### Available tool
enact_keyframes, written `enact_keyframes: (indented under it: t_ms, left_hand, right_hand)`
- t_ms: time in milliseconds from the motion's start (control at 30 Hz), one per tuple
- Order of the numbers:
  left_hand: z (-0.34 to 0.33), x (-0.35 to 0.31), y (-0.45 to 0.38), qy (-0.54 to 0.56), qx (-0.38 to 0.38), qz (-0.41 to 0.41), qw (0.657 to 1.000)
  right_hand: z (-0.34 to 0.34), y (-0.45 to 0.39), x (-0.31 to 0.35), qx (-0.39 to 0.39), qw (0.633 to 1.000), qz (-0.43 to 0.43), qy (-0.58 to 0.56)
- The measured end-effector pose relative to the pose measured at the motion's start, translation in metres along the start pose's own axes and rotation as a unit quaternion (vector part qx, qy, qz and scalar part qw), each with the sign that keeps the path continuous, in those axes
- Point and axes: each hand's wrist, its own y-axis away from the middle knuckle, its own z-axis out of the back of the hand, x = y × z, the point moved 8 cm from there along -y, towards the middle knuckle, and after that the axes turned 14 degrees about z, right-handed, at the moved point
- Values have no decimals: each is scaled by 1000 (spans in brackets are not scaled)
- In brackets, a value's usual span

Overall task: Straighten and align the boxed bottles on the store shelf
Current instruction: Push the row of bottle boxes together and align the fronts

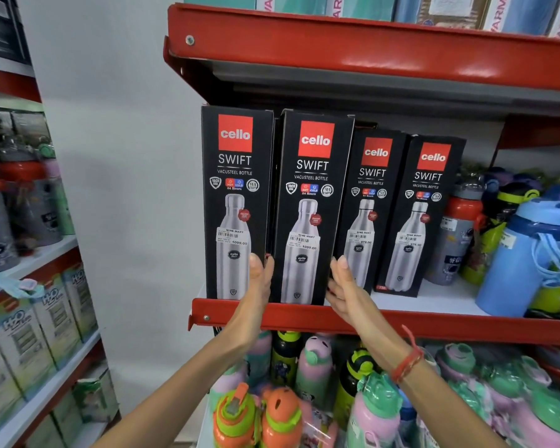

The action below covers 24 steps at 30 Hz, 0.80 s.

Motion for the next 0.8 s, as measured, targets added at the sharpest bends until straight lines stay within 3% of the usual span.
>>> enact_keyframes:
  t_ms: [133,233,367,433,467,533,633,800]
  left_hand:
    - [-1,-5,5,19,-20,9,1000]
    - [6,-11,17,19,-95,-4,995]
    - [10,-25,46,-40,-256,-140,956]
    - [1,-40,59,-36,-296,-225,928]
    - [-8,-47,59,-32,-284,-251,925]
    - [-41,-53,48,-46,-189,-254,947]
    - [-92,-36,14,-62,-28,-142,988]
    - [-126,-26,-20,-125,-55,-56,989]
  right_hand:
    - [3,4,4,7,1000,13,3]
    - [15,4,14,-15,999,44,-9]
    - [51,3,19,-99,991,85,-41]
    - [70,3,15,-138,985,86,-63]
    - [76,2,12,-149,983,82,-68]
    - [88,-1,5,-164,981,75,-69]
    - [92,-11,-5,-172,982,49,-54]
    - [90,-25,-15,-141,989,30,-41]
